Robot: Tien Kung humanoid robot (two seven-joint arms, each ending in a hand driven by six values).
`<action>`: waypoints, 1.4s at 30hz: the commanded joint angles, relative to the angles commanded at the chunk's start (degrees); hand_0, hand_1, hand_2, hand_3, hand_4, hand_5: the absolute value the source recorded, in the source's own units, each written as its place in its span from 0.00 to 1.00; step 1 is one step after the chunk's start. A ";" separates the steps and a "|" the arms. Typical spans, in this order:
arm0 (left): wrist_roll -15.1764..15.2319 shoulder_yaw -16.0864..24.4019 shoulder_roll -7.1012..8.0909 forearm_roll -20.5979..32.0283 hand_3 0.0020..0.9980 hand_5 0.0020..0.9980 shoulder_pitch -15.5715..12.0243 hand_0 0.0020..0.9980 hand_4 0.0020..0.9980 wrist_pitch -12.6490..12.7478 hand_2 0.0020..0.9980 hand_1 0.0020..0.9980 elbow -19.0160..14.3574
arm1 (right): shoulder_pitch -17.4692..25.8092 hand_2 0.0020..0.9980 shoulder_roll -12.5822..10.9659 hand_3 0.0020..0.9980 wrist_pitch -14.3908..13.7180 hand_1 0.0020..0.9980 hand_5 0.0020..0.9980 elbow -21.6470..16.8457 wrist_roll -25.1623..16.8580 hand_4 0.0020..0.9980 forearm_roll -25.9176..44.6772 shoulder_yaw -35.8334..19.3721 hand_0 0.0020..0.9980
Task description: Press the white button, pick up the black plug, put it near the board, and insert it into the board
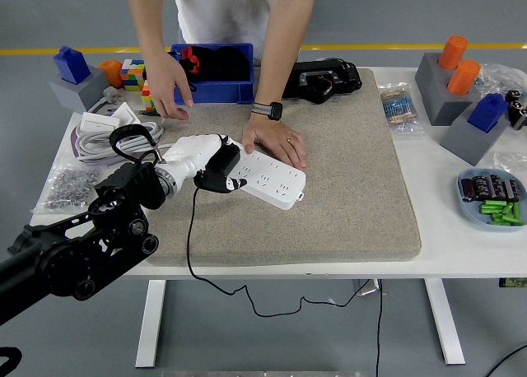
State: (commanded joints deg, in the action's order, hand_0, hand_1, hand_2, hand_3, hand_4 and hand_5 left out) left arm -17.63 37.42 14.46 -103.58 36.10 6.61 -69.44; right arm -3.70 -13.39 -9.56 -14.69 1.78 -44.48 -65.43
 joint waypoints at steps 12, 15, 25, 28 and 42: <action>7.01 16.19 1.21 -1.88 0.75 0.43 -7.42 0.77 0.84 6.63 0.77 0.83 -7.98 | 0.12 0.49 0.03 0.52 0.03 0.49 0.31 -0.08 0.03 0.63 -0.11 0.06 0.59; 7.42 19.80 1.44 -2.12 0.75 0.43 -9.13 0.77 0.84 6.62 0.77 0.83 -7.96 | 0.13 0.49 0.02 0.52 0.04 0.49 0.31 -0.12 0.07 0.63 -0.17 -0.08 0.59; 9.93 33.42 0.25 -1.37 0.74 0.41 -14.94 0.77 0.83 6.15 0.76 0.82 -5.20 | -0.25 0.49 0.03 0.52 0.20 0.49 0.31 -0.35 0.40 0.63 -0.39 -0.78 0.59; 11.45 37.47 0.16 -0.49 0.74 0.41 -16.61 0.77 0.83 6.89 0.76 0.82 -5.20 | -0.43 0.49 -0.02 0.52 0.22 0.49 0.31 -0.43 0.44 0.63 -0.51 -1.03 0.59; 13.10 50.07 0.63 -1.33 0.73 0.38 -21.90 0.77 0.81 6.08 0.75 0.82 -5.75 | -0.34 0.49 0.24 0.52 0.71 0.49 0.31 -0.34 1.48 0.63 -1.16 -2.07 0.59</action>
State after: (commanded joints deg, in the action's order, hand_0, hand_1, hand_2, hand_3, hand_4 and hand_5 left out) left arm -4.53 87.48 15.09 -104.90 14.20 12.69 -75.19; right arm -4.04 -13.15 -8.85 -15.03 3.26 -45.64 -67.49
